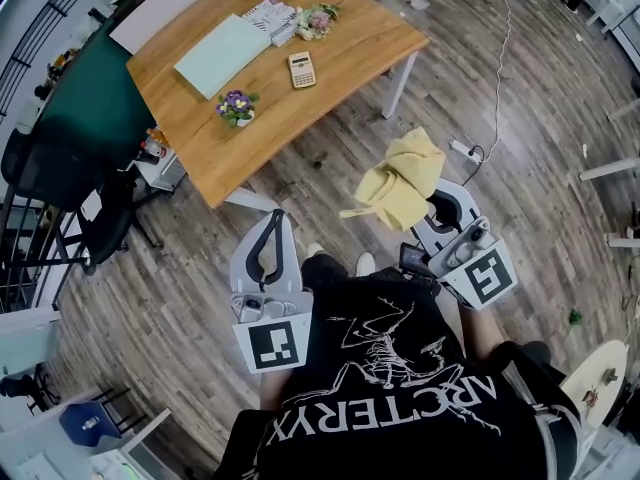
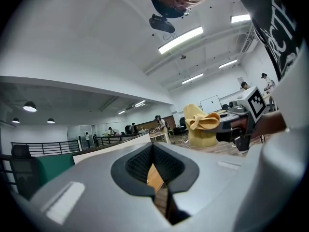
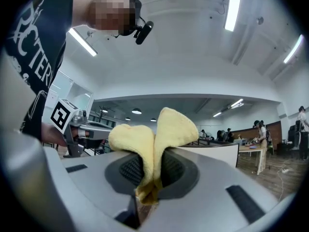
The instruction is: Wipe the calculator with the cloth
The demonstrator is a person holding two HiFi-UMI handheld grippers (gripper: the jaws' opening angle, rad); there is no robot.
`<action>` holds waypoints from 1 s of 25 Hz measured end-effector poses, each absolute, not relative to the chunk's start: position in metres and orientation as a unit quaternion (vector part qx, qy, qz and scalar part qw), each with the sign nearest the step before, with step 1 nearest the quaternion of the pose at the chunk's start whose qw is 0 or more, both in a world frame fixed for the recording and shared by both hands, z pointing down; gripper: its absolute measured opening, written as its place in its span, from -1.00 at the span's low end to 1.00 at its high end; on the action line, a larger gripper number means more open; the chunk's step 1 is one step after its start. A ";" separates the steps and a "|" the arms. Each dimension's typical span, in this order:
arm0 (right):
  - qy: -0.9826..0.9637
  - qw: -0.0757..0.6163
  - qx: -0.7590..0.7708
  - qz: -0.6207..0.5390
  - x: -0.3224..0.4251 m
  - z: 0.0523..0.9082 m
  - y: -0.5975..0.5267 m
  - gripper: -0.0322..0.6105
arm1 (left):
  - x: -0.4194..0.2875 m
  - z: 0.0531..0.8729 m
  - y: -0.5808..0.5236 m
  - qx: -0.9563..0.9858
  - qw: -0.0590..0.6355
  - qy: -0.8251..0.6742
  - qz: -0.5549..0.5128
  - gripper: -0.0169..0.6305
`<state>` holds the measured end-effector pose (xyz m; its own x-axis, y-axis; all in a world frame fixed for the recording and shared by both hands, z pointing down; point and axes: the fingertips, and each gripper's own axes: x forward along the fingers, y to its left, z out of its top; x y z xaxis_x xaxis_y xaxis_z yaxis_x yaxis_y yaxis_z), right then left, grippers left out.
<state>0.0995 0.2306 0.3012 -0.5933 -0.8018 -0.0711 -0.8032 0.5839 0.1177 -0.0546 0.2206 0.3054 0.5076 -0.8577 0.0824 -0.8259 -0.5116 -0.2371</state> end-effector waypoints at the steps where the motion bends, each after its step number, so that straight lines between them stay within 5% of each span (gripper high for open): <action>1: 0.891 0.006 -0.450 0.066 0.100 0.302 0.225 -0.73 | -0.055 0.306 0.216 -0.863 0.083 0.488 -0.095 -0.92; 25: 0.857 -0.017 -0.511 0.060 0.069 0.296 -0.090 -0.72 | -0.111 0.314 -0.104 -0.887 0.066 0.445 -0.103 -0.92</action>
